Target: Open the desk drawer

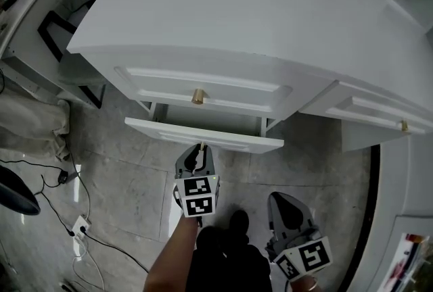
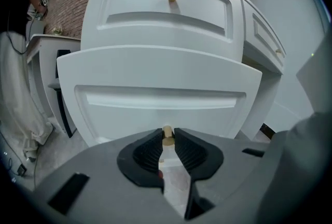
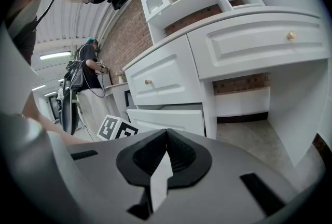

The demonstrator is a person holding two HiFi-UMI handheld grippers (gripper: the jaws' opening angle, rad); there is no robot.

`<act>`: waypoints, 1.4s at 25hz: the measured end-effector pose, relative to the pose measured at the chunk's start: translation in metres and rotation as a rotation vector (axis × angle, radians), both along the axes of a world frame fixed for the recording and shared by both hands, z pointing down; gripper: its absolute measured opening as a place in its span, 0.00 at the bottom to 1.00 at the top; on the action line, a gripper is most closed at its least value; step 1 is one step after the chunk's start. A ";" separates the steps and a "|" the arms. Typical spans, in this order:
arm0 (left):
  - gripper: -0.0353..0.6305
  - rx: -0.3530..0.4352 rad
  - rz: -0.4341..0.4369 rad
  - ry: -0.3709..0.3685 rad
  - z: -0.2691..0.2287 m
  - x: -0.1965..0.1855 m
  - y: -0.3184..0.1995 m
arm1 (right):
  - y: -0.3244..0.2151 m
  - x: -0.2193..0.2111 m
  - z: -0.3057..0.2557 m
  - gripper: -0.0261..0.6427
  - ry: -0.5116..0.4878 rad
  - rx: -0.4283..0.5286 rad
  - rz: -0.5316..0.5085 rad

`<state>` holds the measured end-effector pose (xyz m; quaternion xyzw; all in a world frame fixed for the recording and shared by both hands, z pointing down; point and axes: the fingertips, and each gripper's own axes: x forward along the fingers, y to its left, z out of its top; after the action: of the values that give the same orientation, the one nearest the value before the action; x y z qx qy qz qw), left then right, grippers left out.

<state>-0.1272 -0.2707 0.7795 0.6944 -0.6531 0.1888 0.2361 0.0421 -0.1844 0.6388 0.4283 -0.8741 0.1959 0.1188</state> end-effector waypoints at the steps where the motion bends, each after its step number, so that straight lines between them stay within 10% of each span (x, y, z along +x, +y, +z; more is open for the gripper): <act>1: 0.17 -0.008 0.001 0.000 0.000 0.000 0.005 | 0.002 0.000 -0.002 0.05 0.001 -0.003 0.003; 22: 0.18 -0.166 -0.009 0.047 -0.003 0.002 0.094 | 0.052 -0.006 -0.037 0.05 -0.007 -0.072 0.049; 35: 0.14 -0.001 0.000 0.015 -0.137 -0.024 0.136 | 0.054 -0.025 -0.105 0.05 -0.044 -0.028 0.053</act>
<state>-0.1510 -0.1348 0.6426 0.6955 -0.6513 0.1841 0.2414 0.0173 -0.1308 0.5342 0.4453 -0.8620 0.2205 0.1001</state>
